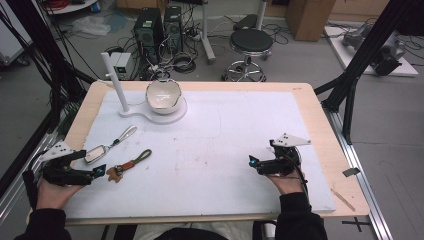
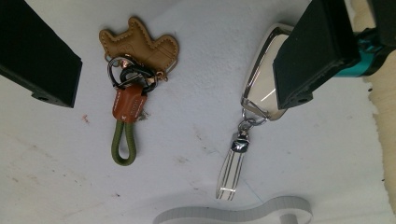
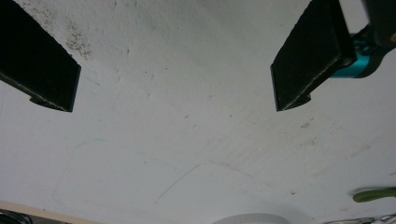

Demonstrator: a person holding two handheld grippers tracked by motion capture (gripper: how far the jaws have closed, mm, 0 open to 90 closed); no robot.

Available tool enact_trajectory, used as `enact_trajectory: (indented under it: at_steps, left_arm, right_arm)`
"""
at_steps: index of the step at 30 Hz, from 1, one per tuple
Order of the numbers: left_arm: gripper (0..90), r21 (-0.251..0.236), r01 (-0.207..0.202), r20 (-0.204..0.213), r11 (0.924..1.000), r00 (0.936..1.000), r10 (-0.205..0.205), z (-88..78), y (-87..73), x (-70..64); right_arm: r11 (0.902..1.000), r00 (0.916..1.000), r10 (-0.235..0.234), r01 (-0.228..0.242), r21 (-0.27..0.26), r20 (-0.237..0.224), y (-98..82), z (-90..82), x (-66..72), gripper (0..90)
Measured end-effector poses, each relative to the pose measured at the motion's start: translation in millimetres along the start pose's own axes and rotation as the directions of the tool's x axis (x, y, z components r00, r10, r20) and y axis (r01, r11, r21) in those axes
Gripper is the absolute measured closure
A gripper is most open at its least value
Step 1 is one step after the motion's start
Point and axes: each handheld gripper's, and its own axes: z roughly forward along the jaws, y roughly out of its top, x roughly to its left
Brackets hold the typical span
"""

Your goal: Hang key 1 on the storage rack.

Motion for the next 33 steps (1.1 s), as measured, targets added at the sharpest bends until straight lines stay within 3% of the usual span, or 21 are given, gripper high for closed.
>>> enact_trajectory:
  at_steps: [27, 33]
  left_arm:
    - [1.7, 0.028, -0.072, 0.018, 0.997, 0.9973, 0.072, 25.6, 21.3, -14.2]
    - [1.7, 0.053, -0.082, 0.026, 0.9952, 0.9964, 0.081, 30.9, 21.6, -16.9]
  right_arm:
    - [0.9994, 0.9997, 0.009, -0.009, 0.032, 0.023, -5.7, 0.3, 0.4, 0.5]
    - [0.9992, 0.9998, 0.006, -0.007, 0.038, 0.016, -6.9, 1.2, -0.3, 0.5]
